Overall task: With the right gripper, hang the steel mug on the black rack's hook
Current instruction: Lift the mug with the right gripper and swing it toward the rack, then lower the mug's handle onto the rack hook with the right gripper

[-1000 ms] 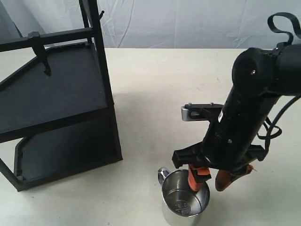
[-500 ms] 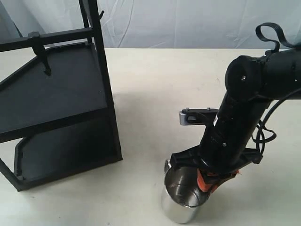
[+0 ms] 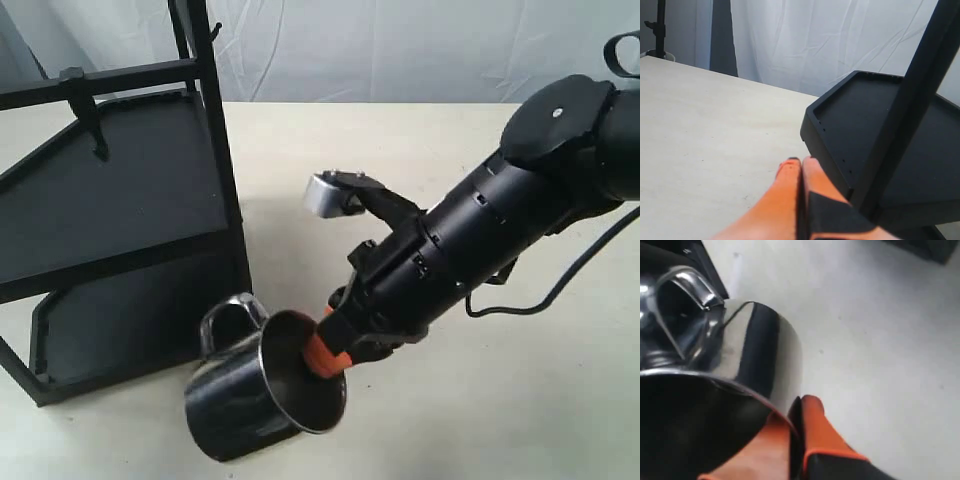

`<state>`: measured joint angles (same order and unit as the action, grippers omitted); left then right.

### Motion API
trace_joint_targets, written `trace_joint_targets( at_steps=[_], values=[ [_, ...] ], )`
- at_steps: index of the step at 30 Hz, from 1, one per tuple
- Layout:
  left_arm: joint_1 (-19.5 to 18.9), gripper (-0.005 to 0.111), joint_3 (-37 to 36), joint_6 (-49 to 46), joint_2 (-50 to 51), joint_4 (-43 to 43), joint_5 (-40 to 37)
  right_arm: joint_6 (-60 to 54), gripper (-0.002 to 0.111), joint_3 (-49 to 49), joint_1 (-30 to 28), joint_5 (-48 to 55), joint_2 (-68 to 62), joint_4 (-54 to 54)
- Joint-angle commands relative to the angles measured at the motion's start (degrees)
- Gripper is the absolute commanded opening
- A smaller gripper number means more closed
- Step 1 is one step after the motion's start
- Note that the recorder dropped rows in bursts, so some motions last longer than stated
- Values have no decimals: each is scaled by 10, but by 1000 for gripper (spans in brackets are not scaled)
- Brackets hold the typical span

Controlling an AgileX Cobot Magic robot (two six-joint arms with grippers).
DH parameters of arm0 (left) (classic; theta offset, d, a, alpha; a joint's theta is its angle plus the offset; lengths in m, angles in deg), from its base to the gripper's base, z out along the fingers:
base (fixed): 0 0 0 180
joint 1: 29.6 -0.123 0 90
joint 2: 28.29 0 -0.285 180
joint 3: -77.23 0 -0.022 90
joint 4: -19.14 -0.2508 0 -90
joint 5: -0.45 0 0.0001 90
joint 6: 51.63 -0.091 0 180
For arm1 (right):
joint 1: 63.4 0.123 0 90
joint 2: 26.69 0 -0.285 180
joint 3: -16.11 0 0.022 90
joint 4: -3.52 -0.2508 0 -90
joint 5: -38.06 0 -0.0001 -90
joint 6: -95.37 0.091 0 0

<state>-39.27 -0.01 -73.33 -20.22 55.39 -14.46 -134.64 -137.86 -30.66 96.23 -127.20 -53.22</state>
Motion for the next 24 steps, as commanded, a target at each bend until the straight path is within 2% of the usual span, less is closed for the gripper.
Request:
trace_joint_targets(
  at_steps=[1, 6, 12, 16, 20, 24],
  values=[
    [0, 1, 0, -1, -3, 7, 4, -103, -1, 0, 0, 9, 12, -151],
    [0, 1, 0, -1, -3, 7, 3, -183, -1, 0, 0, 35, 12, -325],
    [0, 1, 0, -1, -3, 7, 3, -216, -1, -1, 0, 86, 12, -400],
    [0, 1, 0, -1, -3, 7, 3, -219, -1, -1, 1, 101, 12, -413],
    [0, 1, 0, -1, -3, 7, 3, -219, -1, -11, 29, 95, 11, -415],
    [0, 1, 0, -1, -3, 7, 3, -210, -1, -29, 55, 24, 8, -412]
  ],
)
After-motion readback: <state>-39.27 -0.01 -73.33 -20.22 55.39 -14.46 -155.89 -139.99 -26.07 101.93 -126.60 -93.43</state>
